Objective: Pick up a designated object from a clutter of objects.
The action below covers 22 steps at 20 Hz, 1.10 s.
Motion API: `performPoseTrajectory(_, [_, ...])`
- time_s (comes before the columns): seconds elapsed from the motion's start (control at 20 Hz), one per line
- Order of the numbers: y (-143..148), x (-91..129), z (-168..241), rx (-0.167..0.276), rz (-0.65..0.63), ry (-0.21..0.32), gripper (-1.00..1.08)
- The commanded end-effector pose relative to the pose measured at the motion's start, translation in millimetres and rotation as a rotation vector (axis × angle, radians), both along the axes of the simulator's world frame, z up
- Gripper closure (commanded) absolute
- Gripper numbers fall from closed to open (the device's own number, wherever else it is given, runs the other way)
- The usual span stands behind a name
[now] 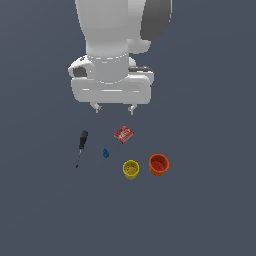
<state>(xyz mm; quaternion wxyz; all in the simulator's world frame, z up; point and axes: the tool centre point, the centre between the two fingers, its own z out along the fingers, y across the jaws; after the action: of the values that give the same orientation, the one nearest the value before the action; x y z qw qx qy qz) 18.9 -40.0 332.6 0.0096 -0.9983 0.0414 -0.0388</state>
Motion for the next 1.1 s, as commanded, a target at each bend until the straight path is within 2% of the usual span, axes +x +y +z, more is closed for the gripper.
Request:
performPoseTrajectory(0.0, [-6.9, 1.6, -9.4, 0.001, 0.003, 0.003, -0.92])
performPoseTrajectory(0.3, [-36.3, 6.4, -48.3, 0.004, 0.018, 0.013, -0.92])
performPoseTrajectory(0.55, [-75.2, 5.7, -98.9, 0.004, 0.036, 0.025, -0.92])
performPoseTrajectory(1.05, [-162.8, -25.4, -213.2, -0.008, 0.072, 0.057, -0.92])
